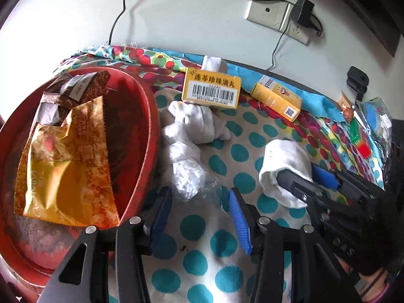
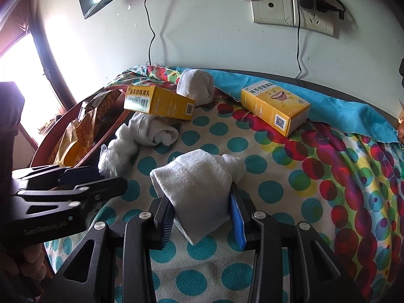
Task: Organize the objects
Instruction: 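Grasp the crumpled white plastic bag with the left gripper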
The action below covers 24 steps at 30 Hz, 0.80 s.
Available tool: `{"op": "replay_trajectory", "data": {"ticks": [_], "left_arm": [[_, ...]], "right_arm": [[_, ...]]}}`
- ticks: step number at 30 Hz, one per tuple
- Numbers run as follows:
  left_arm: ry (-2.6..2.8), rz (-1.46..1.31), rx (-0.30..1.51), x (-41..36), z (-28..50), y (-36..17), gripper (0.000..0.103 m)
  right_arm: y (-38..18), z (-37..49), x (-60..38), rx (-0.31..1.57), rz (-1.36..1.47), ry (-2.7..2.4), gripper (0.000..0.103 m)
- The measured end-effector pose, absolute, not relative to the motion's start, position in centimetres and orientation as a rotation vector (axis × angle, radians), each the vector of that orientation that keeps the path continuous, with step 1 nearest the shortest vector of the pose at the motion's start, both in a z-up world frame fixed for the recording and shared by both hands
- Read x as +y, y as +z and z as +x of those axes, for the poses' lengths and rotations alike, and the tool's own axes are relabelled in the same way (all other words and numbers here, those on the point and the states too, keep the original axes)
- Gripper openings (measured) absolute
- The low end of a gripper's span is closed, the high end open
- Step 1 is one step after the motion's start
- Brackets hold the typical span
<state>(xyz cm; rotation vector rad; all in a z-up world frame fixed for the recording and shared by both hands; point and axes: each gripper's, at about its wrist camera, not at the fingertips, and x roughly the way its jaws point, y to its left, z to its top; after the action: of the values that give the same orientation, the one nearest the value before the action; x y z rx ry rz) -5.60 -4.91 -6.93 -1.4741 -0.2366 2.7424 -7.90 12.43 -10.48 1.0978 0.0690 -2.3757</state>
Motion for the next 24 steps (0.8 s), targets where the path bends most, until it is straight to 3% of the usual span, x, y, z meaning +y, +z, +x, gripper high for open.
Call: {"op": "replay_trajectory", "data": {"ticks": [6, 7, 8, 10, 24], "left_arm": [[2.773, -1.408, -0.204, -4.4, -6.2, -7.0, 0.048], [2.777, -1.393, -0.232, -4.7, -6.2, -6.9, 0.040], [2.781, -1.382, -0.253, -4.9, -6.3, -6.9, 0.022], [2.775, -1.414, -0.266, -5.1, -6.7, -7.1, 0.007], [2.795, -1.294, -0.135, -2.9, -5.2, -4.8, 0.002]], "right_arm": [[-10.5, -7.9, 12.5, 0.074, 1.100, -2.374, 0.037], [-10.5, -7.9, 12.4, 0.074, 1.100, -2.374, 0.037], [-10.5, -7.9, 12.4, 0.072, 1.100, -2.374, 0.037], [-10.5, -7.9, 12.4, 0.072, 1.100, -2.374, 0.037], [-10.5, -7.8, 12.4, 0.084, 1.102, -2.380, 0.037]]}}
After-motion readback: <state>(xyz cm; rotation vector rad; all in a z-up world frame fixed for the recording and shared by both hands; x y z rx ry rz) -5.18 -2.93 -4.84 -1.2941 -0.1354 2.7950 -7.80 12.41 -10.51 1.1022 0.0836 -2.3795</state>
